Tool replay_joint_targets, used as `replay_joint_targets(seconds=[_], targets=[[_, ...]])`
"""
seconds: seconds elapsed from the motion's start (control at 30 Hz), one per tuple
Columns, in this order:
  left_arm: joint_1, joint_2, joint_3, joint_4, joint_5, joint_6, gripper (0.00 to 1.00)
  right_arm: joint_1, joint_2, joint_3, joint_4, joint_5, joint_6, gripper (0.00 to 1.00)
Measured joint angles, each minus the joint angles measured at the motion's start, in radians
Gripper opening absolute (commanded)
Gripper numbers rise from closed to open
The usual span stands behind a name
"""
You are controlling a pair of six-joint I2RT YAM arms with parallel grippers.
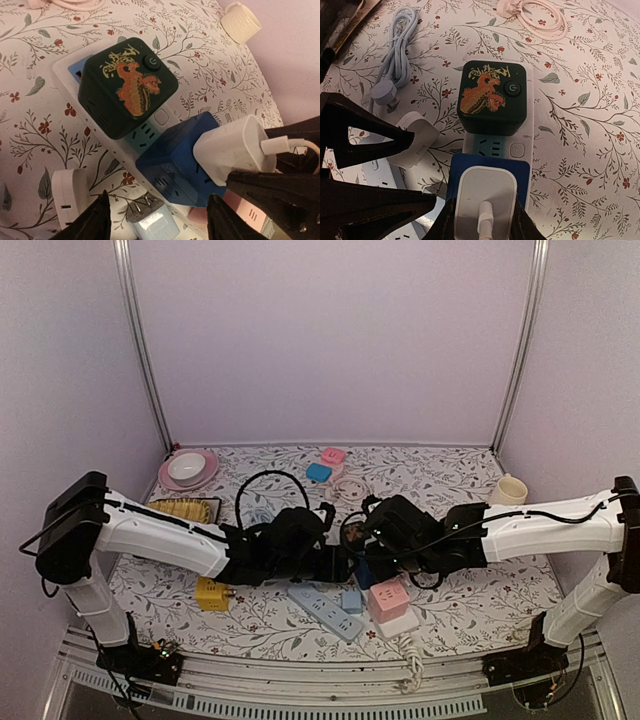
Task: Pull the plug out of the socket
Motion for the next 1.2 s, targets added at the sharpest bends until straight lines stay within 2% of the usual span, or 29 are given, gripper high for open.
replay_joint_targets(seconds=[0.8, 1.2], targets=[[0.002, 0.09, 0.045, 0.039, -0.003, -0.074, 0.66, 0.006, 0.006, 0.015, -0.018, 0.004, -0.005, 0.05], [0.001, 0.091, 0.045, 0.033, -0.017, -0.094, 0.66, 0.019, -0.03, 0.123, 0.008, 0.027, -0.058, 0.08]])
